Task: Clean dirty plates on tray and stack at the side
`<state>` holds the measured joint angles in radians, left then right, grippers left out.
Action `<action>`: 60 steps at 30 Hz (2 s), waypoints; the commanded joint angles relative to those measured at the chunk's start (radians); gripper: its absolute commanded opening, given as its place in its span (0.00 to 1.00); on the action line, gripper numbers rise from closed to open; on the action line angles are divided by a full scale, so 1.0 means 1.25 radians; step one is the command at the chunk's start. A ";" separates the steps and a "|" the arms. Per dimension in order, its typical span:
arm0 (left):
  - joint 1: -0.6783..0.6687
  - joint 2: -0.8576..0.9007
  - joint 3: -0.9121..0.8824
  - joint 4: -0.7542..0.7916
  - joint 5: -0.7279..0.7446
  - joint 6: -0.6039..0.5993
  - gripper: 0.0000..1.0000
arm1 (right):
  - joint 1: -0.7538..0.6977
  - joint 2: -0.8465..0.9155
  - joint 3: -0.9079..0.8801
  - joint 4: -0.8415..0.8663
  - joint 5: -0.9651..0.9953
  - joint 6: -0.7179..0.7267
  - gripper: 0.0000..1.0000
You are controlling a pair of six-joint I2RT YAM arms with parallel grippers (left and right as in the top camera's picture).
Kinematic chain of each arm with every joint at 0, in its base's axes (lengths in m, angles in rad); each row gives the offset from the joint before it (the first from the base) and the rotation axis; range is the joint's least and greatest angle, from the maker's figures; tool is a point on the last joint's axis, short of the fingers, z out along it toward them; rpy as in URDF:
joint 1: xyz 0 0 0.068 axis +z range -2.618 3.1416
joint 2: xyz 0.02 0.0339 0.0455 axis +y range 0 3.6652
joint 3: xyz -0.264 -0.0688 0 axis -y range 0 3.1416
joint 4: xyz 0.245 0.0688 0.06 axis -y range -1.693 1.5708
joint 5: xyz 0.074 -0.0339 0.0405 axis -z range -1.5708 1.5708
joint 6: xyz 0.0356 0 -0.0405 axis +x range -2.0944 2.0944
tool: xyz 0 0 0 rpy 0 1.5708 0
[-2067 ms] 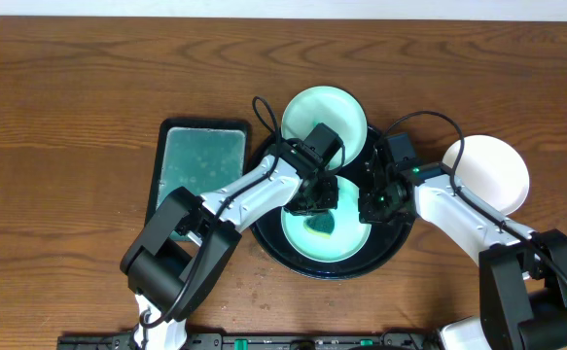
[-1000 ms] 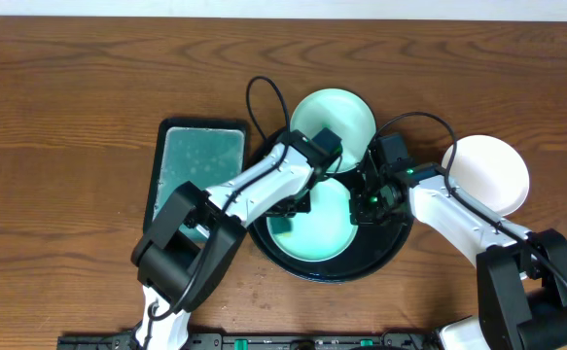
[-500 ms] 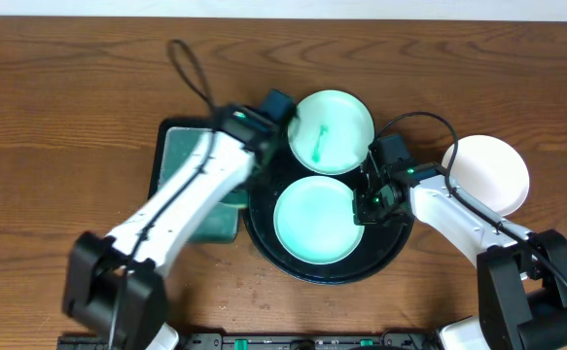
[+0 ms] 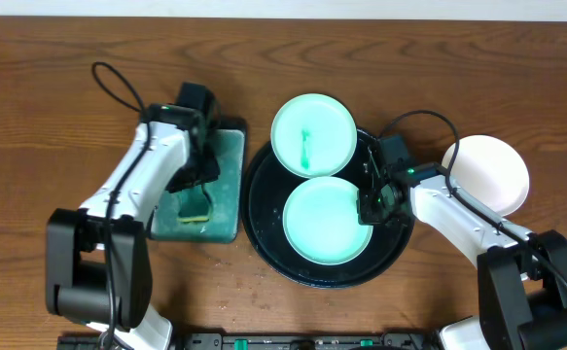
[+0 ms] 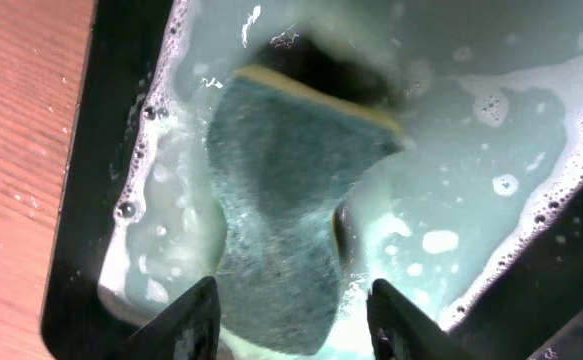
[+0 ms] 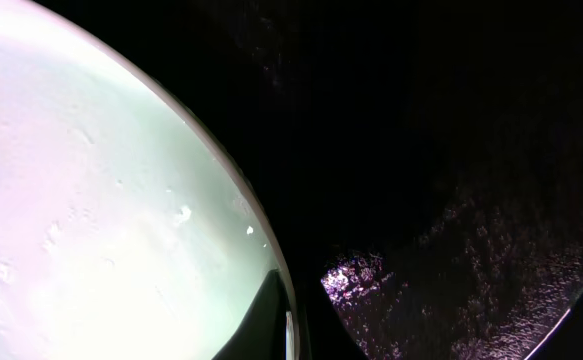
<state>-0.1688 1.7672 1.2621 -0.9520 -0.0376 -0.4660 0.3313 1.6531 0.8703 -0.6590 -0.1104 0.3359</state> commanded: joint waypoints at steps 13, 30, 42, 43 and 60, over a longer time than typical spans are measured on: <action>0.041 -0.359 0.006 -0.058 0.066 0.053 0.76 | 0.008 -0.130 0.263 -0.172 0.063 -0.073 0.01; 0.041 -0.527 0.005 -0.064 0.066 0.052 0.80 | 0.348 0.120 0.360 0.366 0.306 -0.085 0.01; 0.041 -0.524 0.005 -0.064 0.066 0.052 0.80 | 0.483 0.056 0.360 0.504 0.592 -0.344 0.01; 0.041 -0.524 0.005 -0.064 0.066 0.052 0.81 | 0.490 0.044 0.360 0.514 0.602 -0.369 0.01; 0.041 -0.524 0.005 -0.064 0.066 0.052 0.81 | 0.549 0.006 0.360 0.688 0.696 -0.651 0.01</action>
<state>-0.1230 1.1099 1.2621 -1.0286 0.0467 -0.4107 1.0115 1.6707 1.3083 0.1852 0.7143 -0.3851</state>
